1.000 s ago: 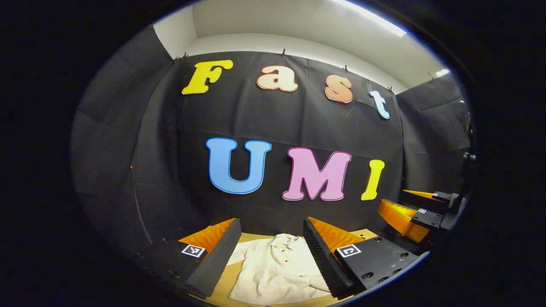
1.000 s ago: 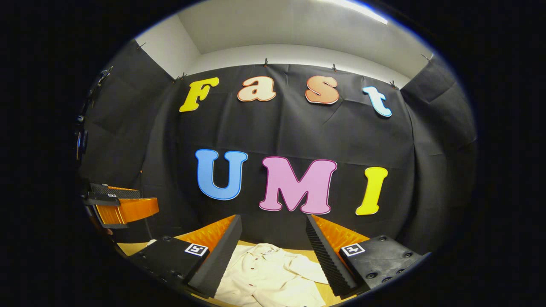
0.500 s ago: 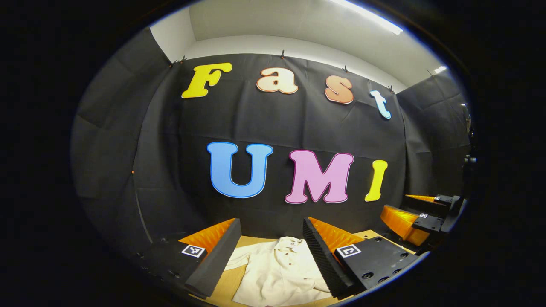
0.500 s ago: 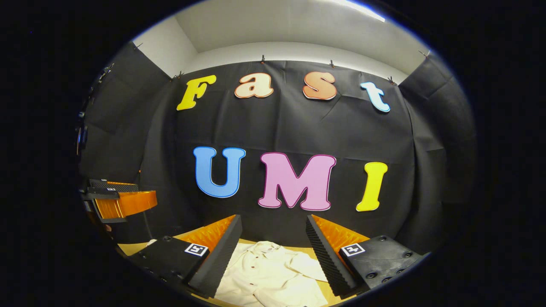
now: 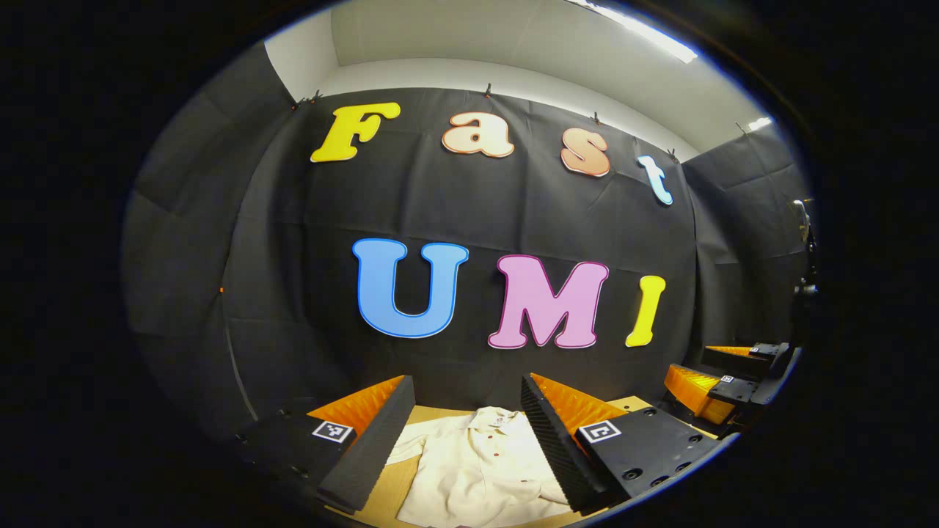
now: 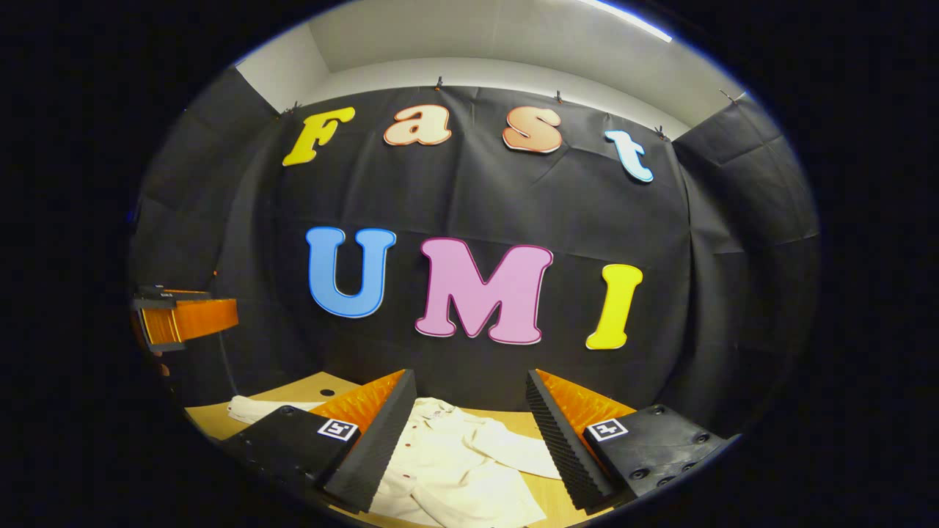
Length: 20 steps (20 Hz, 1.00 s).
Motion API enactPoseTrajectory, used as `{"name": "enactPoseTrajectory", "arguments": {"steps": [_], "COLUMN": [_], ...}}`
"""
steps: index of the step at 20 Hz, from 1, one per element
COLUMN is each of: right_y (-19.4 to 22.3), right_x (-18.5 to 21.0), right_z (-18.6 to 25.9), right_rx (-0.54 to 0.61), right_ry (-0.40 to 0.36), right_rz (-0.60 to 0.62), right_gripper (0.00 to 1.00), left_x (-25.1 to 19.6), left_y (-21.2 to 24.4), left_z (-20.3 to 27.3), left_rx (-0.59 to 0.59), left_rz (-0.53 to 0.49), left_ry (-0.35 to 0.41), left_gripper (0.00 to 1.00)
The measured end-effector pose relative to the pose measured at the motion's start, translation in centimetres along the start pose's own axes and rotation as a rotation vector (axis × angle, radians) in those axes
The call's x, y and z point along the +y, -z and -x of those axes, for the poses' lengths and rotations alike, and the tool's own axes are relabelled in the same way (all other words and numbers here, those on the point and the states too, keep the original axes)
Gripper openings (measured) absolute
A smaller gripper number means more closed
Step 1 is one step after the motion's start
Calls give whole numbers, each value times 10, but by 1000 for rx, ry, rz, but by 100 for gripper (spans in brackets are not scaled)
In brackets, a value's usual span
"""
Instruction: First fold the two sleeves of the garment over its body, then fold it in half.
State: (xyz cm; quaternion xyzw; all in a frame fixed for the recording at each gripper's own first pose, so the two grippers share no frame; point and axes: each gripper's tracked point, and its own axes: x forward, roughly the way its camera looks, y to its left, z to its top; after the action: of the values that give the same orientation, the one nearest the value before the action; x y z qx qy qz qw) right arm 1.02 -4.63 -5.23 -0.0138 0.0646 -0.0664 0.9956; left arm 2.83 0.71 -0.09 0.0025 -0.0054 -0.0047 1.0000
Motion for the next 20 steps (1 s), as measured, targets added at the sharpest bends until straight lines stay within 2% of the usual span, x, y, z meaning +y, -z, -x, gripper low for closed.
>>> {"name": "enactPoseTrajectory", "arguments": {"steps": [3, 8, 13, 15, 17, 20], "right_y": [31, 97, 183, 220, 246, 291], "right_x": [-21, -56, -127, -154, -187, -233], "right_z": [-18, -56, -85, -85, -85, -81], "right_rx": [83, 270, 482, 583, 637, 727], "right_ry": [32, 43, 126, 166, 212, 271], "right_rz": [-16, -64, -97, -112, -124, -109], "right_gripper": [96, 97, 97, 97, 97, 98], "left_x": [-4, -9, -23, -27, -33, -45], "left_y": [1, 13, 21, 28, 36, 54], "left_z": [-9, -22, -34, -40, -44, -51], "left_rx": [14, 41, 64, 83, 100, 150], "left_rz": [18, 20, 10, -20, -62, -68], "left_ry": [9, -11, -41, -55, -67, -74], "left_gripper": [95, 95, 96, 95, 96, 95]}}
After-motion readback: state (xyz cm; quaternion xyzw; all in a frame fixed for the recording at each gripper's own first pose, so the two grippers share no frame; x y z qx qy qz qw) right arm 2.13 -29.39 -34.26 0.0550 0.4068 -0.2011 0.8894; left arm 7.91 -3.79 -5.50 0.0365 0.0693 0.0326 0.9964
